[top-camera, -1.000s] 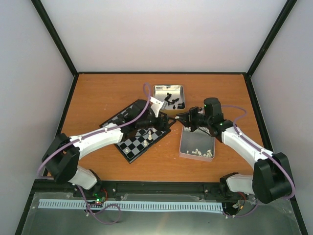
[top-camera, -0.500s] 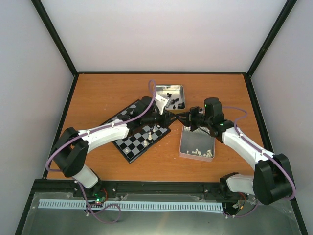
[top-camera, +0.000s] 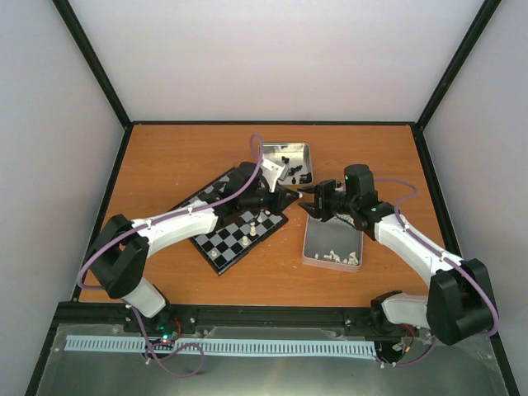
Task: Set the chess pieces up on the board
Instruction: Place the chess piece on the chessboard.
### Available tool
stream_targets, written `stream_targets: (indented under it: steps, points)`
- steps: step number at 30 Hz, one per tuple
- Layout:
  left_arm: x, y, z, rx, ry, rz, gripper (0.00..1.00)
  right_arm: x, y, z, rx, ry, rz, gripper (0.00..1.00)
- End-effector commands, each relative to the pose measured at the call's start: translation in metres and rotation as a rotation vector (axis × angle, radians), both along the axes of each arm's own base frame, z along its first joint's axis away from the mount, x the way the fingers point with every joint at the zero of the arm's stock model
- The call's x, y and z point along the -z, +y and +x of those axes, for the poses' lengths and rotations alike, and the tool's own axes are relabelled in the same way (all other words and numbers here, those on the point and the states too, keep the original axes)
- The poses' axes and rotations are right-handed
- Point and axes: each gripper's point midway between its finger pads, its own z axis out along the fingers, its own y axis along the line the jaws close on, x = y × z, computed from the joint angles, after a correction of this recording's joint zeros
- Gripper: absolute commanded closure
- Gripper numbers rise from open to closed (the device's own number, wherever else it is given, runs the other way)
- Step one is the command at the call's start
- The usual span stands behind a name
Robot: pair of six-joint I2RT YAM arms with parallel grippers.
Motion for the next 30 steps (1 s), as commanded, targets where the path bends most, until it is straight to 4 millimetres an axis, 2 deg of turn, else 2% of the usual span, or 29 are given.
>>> stream_targets:
  steps: [1,3,5,10,14,16,19,26,30]
  points:
    - [-0.02,0.0,0.009,-0.031,-0.055,0.025,0.99,0.004,-0.002,0.003,-0.038,-0.041,-0.081,0.47]
    - [-0.011,0.012,0.011,-0.06,-0.054,0.115,0.99,0.014,-0.015,0.005,-0.052,-0.056,-0.175,0.37]
    - [0.003,0.032,0.01,-0.1,-0.034,0.23,0.99,0.025,-0.034,0.006,-0.058,-0.07,-0.283,0.29]
    - [0.043,0.11,-0.014,-0.21,0.109,0.531,0.99,0.023,-0.071,0.006,-0.048,-0.169,-0.472,0.28]
    - [0.066,0.161,-0.045,-0.27,0.285,0.623,0.99,0.03,-0.086,-0.005,-0.063,-0.158,-0.566,0.28]
    - [0.074,0.173,-0.061,-0.262,0.335,0.646,0.99,0.038,-0.089,-0.011,-0.076,-0.139,-0.584,0.27]
    - [0.09,0.192,-0.073,-0.295,0.395,0.723,0.99,0.047,-0.09,-0.019,-0.087,-0.117,-0.583,0.27]
    - [0.124,0.198,-0.084,-0.296,0.529,0.801,0.99,0.055,-0.089,-0.024,-0.094,-0.091,-0.578,0.28]
    - [0.137,0.2,-0.085,-0.299,0.561,0.826,0.99,0.055,-0.091,-0.026,-0.09,-0.086,-0.58,0.27]
